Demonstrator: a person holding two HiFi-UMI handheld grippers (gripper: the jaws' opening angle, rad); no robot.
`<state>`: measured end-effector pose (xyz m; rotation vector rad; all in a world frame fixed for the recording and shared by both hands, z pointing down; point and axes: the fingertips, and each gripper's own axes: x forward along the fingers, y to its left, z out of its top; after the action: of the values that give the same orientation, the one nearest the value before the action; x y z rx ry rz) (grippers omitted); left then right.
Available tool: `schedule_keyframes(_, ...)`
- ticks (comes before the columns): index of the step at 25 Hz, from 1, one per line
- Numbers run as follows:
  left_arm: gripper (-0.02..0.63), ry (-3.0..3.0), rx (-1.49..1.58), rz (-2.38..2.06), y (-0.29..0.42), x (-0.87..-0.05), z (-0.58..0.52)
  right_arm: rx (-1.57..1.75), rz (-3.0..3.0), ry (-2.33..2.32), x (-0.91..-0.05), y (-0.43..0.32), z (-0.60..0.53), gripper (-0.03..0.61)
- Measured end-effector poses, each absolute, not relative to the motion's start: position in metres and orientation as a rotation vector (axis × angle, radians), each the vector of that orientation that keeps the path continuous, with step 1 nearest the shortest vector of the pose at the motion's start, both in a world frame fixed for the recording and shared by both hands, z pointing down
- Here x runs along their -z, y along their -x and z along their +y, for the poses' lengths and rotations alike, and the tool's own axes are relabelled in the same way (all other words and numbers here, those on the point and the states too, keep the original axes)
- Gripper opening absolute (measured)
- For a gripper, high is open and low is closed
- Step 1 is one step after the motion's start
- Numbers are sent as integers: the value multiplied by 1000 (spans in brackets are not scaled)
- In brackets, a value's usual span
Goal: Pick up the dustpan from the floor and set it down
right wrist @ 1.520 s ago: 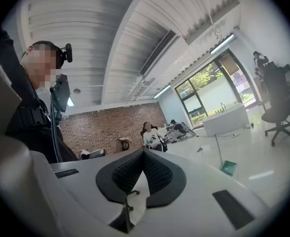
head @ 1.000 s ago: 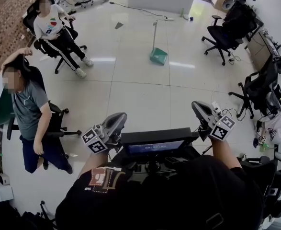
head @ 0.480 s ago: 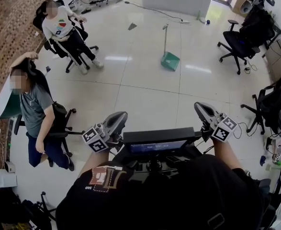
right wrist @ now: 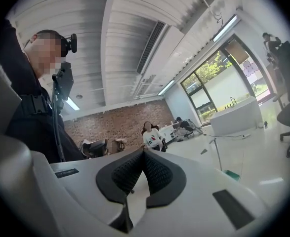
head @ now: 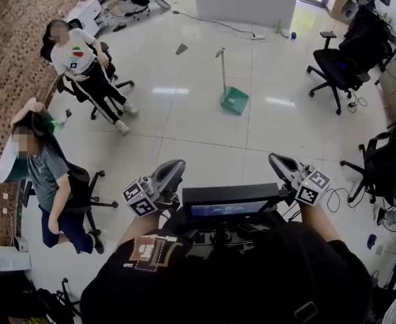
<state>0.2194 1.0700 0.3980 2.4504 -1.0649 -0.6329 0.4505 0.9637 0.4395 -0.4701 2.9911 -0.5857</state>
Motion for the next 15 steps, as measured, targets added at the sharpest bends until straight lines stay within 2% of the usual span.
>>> schedule_keyframes(3,5,-2452,609,-1046,-226,-399,1011,603,2974,514,-444,-465,906,11)
schedule_keyframes(6,5,-2449,615,-1014,-198,-408,948,605,2974,573,-453,-445,842,11)
schedule_keyframes(15,5,-2520,565,-845,7,-406,749,506,2963,863,-417,-277,648,11)
